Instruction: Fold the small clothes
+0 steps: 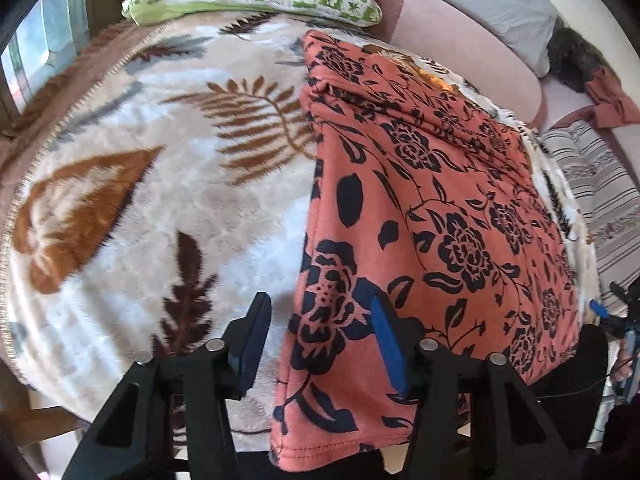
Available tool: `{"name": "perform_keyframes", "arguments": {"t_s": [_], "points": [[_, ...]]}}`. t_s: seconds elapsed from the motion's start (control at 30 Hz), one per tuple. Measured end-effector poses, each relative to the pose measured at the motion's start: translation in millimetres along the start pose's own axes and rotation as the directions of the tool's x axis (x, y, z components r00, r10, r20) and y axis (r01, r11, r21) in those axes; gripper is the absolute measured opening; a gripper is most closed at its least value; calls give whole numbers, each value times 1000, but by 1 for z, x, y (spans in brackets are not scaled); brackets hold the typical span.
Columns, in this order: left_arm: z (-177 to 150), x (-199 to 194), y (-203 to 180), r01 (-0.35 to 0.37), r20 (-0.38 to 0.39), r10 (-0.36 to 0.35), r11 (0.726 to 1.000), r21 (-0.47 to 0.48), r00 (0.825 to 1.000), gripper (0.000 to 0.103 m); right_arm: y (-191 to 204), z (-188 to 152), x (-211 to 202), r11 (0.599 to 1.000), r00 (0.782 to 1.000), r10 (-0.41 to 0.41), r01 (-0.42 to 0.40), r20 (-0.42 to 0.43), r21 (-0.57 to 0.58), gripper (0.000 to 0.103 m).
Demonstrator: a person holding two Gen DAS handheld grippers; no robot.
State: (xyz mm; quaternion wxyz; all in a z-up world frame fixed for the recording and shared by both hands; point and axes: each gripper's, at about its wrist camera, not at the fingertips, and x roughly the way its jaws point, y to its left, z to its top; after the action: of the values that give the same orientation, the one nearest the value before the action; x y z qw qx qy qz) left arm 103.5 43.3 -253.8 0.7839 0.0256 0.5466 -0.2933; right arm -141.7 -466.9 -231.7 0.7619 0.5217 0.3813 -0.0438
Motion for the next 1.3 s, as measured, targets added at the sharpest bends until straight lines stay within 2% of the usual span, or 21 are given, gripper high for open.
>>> {"name": "perform_keyframes", "arguments": {"t_s": [0.17,0.33,0.53,0.67,0.77,0.9,0.97,1.13,1.17,1.23,1.27,1.3], "points": [[1,7,2,53,7,-53,998,17,999,36,-20,-3,0,996,1000,14,-13,-8,85,74],[10,5,5,83,31,-84,996,15,996,35,-28,2,16,991,999,52,-51,-5,124,74],[18,8,4,131,42,-131,991,7,991,35,-29,15,51,991,999,38,-37,-2,131,74],[12,15,1,141,12,-142,990,23,990,33,-21,14,56,997,999,31,-28,-34,66,71],[4,15,3,154,-1,-154,988,27,988,21,-15,4,61,999,993,33,-30,-111,24,65],[-3,9,8,143,-17,-142,989,30,990,21,-1,-18,70,997,982,12,-25,-189,-70,65],[-5,8,10,127,-22,-127,991,30,992,21,4,-24,73,994,981,-4,-17,-196,-107,65],[0,13,7,150,-34,-149,989,20,988,21,3,-25,78,995,978,13,-33,-209,-90,65],[1,14,5,159,-35,-158,987,22,987,21,5,-26,78,995,977,14,-34,-213,-94,63],[2,16,2,152,-40,-150,988,34,988,16,10,-30,79,993,976,-6,-19,-218,-115,47],[2,16,2,153,-39,-152,988,32,988,10,13,-34,81,990,975,-39,10,-217,-137,32],[2,15,3,165,-37,-164,986,23,986,9,16,-37,83,986,975,-79,45,-209,-162,28]]}}
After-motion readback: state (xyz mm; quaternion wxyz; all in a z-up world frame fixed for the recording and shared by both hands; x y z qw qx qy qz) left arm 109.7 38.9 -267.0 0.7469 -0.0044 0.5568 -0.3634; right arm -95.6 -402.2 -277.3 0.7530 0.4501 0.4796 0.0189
